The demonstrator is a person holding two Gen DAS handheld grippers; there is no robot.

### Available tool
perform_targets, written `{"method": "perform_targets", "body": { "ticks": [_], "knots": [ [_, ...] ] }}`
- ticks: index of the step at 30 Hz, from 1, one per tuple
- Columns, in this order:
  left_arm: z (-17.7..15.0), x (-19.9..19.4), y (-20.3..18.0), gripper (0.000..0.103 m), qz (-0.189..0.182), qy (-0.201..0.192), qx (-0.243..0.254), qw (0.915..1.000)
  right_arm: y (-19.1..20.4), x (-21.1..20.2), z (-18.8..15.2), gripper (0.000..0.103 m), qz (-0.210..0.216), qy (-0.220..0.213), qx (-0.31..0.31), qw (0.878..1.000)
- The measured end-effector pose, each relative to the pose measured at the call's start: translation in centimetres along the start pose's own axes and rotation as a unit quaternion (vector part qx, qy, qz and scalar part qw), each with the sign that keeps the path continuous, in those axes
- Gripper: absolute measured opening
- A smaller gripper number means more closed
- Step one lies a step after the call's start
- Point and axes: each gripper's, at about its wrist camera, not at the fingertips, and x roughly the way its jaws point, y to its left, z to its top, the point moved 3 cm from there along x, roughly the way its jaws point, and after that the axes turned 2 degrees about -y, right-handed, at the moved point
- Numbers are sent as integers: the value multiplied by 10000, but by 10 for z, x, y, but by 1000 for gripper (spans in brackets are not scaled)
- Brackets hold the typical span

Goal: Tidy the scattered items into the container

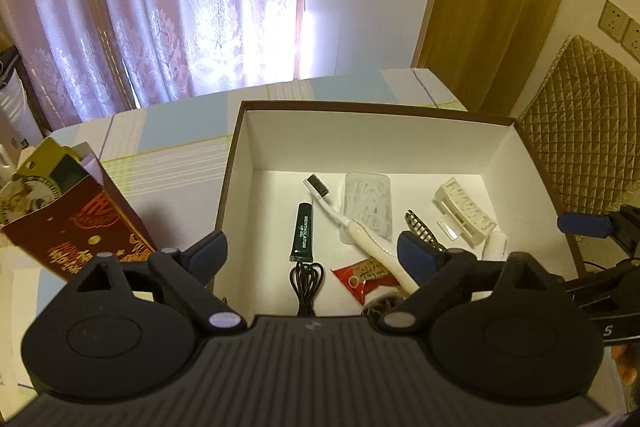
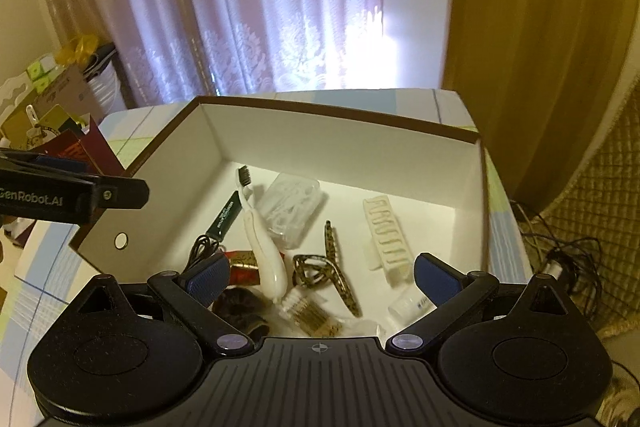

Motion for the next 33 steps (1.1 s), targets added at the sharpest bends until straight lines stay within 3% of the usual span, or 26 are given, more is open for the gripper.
{"method": "perform_targets", "body": {
  "ticks": [4,12,18,25,33],
  "knots": [
    [-8,-18,-4,90,-41,-120,20,9999,2,-16,-8,103,-63,-70,69,9999],
    [-28,-57,-8,101,84,-443,75,9990,9,-47,-29,103,-133,-252,173,9994],
    [-45,-87,-8,102,232,-688,-1,9974,13,-66,-43,103,-196,-413,344,9984],
    [-63,-120,-6,102,110,-751,-71,9971,27,-90,-59,103,-325,-645,305,9969],
    [-87,-140,-10,102,320,-535,108,9980,38,-113,-73,103,-393,-604,267,9970]
  ]
}}
